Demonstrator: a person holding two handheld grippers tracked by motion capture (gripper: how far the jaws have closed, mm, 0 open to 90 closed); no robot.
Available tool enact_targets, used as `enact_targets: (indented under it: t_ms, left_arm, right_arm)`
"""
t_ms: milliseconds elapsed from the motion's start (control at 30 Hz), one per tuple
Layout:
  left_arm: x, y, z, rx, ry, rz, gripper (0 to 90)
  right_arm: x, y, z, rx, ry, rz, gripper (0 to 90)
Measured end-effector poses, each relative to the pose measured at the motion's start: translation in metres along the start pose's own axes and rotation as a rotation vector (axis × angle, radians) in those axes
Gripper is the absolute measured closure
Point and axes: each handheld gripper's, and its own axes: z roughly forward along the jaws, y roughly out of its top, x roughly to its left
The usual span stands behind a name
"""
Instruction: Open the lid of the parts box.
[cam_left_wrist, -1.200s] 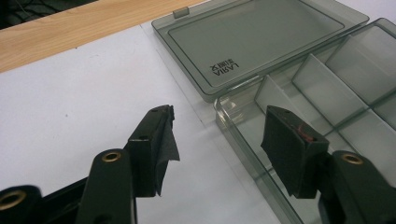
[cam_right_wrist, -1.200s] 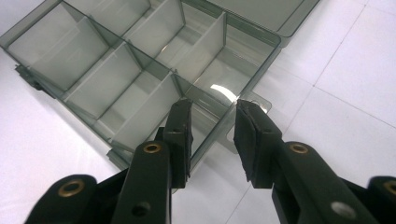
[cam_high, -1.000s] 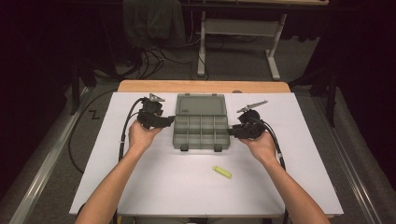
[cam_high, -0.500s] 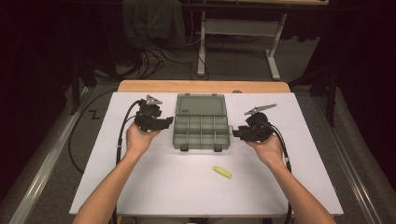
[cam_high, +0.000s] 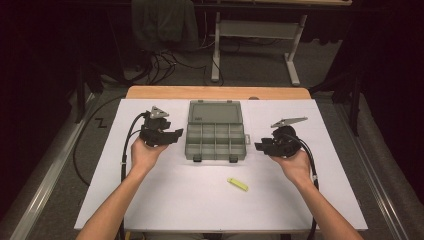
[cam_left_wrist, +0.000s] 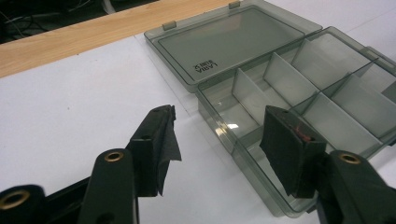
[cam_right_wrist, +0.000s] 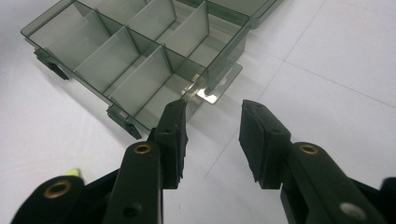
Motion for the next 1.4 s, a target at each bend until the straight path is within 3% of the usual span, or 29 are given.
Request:
enact_targets:
  t_ms: [300, 700, 1267, 1400]
  left_arm:
    - [0.003, -0.007, -0.011, -0.017, -0.017, -0.007, 43.4]
    - [0.004, -0.013, -0.028, -0.077, -0.036, -0.015, 42.6]
    - [0.007, -0.026, -0.055, -0.17, -0.059, -0.015, 42.4]
    - [0.009, -0.032, -0.063, -0.193, -0.068, -0.025, 42.4]
  right_arm:
    - [-0.003, -0.014, -0.008, -0.032, 0.002, 0.012, 62.7]
    - [-0.006, -0.032, -0.017, -0.082, -0.009, 0.024, 62.5]
    - [-0.008, -0.056, -0.034, -0.184, -0.016, 0.018, 58.8]
    - [-0.005, -0.064, -0.035, -0.194, -0.031, -0.012, 57.8]
